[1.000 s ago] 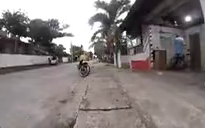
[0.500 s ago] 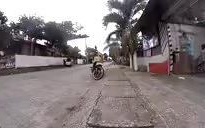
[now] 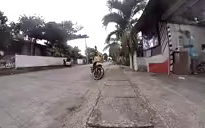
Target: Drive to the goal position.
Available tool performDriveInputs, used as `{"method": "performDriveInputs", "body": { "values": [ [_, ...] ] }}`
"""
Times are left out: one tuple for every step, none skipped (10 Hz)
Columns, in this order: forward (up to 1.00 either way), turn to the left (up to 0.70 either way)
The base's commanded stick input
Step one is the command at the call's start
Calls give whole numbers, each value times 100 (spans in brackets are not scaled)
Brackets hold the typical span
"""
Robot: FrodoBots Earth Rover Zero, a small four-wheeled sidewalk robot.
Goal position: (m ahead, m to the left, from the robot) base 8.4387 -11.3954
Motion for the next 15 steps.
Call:
{"method": "performDriveInputs", "body": {
  "values": [
    [70, 0],
    [70, 0],
    [70, 0],
    [70, 0],
    [70, 0],
    [70, 0],
    [70, 0],
    [70, 0],
    [70, 0],
    [70, -17],
    [70, -27],
    [70, -27],
    [70, -27],
    [70, -27],
    [70, -27]
  ]
}}
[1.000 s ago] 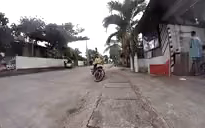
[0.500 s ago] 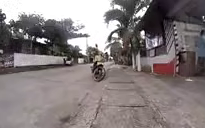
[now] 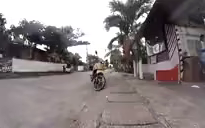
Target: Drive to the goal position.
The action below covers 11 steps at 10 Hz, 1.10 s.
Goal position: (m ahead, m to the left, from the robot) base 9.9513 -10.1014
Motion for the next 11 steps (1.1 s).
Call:
{"method": "performDriveInputs", "body": {
  "values": [
    [70, -27],
    [60, -23],
    [6, -2],
    [0, 0],
    [0, 0],
    [0, 0],
    [0, 0],
    [0, 0],
    [0, 0],
    [0, 0],
    [0, 0]
  ]
}}
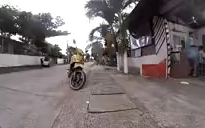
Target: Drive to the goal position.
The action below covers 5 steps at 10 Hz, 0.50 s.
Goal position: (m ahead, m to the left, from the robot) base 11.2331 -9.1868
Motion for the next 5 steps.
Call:
{"method": "performDriveInputs", "body": {
  "values": [
    [0, 0],
    [0, -16],
    [0, -42],
    [0, -45],
    [0, -45]
  ]
}}
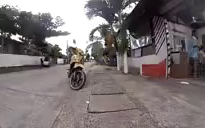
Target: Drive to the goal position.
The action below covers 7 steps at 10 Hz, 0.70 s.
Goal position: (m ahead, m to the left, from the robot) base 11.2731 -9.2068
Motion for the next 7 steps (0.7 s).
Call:
{"method": "performDriveInputs", "body": {
  "values": [
    [0, -45],
    [0, -45],
    [0, -45],
    [0, -45],
    [0, -45],
    [0, -45],
    [0, -45]
  ]
}}
